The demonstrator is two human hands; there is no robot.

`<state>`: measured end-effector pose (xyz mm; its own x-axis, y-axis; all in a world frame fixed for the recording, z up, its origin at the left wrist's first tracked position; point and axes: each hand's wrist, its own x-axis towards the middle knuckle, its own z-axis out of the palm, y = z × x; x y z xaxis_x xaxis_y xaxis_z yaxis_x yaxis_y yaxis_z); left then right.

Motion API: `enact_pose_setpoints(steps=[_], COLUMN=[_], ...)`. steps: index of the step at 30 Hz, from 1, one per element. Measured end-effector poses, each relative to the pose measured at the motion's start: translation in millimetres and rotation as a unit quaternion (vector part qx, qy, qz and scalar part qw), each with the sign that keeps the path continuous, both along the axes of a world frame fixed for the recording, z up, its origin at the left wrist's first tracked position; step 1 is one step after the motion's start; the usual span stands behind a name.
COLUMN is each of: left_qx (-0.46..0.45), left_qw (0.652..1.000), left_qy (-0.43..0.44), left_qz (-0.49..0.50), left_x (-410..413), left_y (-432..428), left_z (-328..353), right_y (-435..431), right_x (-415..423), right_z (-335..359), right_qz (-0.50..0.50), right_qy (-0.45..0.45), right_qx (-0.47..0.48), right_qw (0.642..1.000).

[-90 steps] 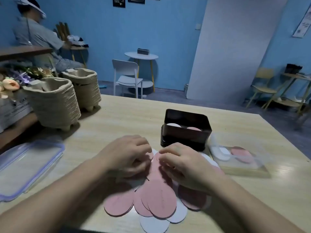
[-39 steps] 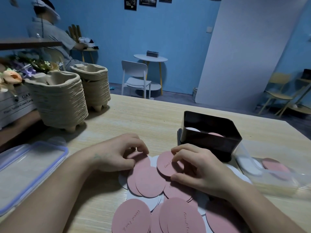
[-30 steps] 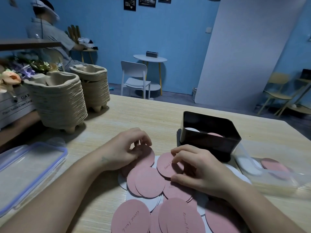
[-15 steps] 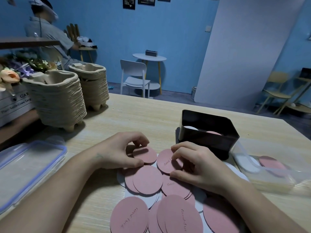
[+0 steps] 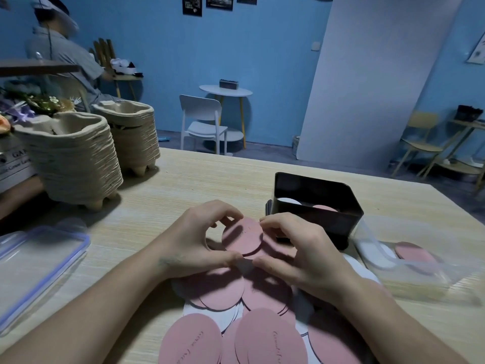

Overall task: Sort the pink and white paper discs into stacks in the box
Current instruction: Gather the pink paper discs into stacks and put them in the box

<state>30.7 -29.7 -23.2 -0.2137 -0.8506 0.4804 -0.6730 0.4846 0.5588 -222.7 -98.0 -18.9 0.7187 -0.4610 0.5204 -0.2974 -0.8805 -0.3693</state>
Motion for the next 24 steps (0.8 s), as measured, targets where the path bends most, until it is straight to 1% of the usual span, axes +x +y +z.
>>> enact_pose_setpoints(steps=[2, 5, 10, 13, 16, 19, 24], left_qx=[-0.013, -0.008, -0.036, -0.058, -0.072, -0.065, -0.033], left_qw=[1.0, 0.999, 0.998, 0.997, 0.997, 0.997, 0.999], left_qy=[0.006, 0.037, 0.032, 0.023, 0.005, 0.006, 0.019], left_qz=[-0.011, -0.032, -0.045, -0.041, -0.038, -0.037, -0.034], left_x=[-4.1, -10.9, -15.2, -16.9, -17.2, -16.1, -9.4], left_y=[-0.3, -0.7, -2.7, -3.2, -3.2, -2.1, 0.1], left_z=[-1.5, -2.7, -2.3, -2.2, -2.6, -2.4, -1.5], right_y=[0.4, -0.7, -3.8, -8.5, -12.3, -11.6, -10.2], right_x=[1.7, 2.2, 3.1, 2.8, 1.7, 2.2, -0.4], right_z=[-1.2, -3.9, -6.2, -9.0, -10.2, -7.9, -5.4], right_qz=[0.004, 0.006, 0.022, 0.036, 0.047, 0.051, 0.041], right_qy=[-0.022, -0.045, -0.067, -0.063, -0.032, -0.008, -0.027], right_qx=[0.003, 0.003, 0.005, -0.001, 0.002, 0.003, 0.016], right_qw=[1.0, 0.999, 0.997, 0.997, 0.998, 0.999, 0.999])
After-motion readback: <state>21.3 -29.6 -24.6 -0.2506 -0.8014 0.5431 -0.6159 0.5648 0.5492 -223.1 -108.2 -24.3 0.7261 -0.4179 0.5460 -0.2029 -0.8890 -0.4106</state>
